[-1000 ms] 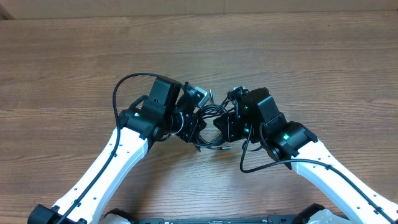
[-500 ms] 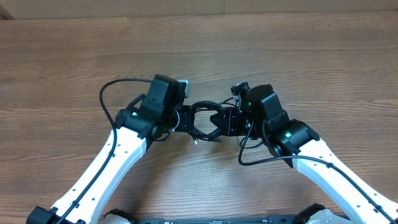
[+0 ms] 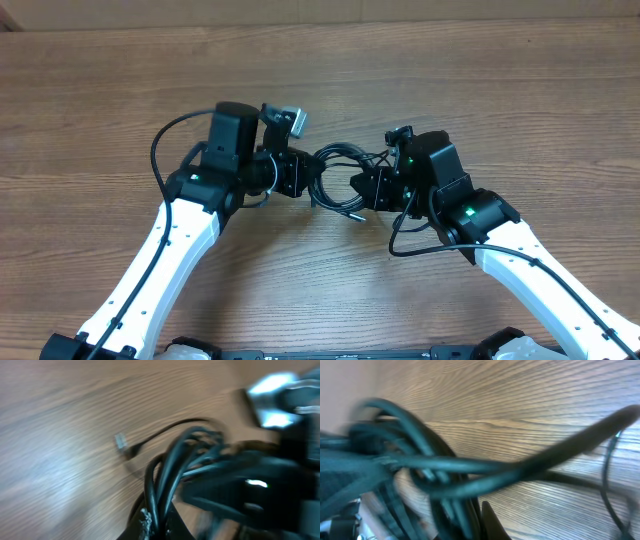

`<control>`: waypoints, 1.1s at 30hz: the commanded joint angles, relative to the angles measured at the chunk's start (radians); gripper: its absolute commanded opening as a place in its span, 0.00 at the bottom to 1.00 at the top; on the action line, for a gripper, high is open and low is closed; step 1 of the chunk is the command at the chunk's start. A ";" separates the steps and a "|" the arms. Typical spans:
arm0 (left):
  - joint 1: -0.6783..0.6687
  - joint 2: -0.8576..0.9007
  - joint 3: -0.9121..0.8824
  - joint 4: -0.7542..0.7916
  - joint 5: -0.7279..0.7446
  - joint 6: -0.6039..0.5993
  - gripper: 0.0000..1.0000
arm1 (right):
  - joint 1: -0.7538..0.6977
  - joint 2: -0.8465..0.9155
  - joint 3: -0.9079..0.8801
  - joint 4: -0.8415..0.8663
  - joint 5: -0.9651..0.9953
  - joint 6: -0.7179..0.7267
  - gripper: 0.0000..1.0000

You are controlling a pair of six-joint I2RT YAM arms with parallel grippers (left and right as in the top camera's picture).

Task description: Untangle cables

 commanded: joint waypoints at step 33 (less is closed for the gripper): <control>0.003 -0.005 0.013 -0.106 -0.014 0.174 0.04 | 0.003 0.010 0.015 0.039 0.102 0.583 0.89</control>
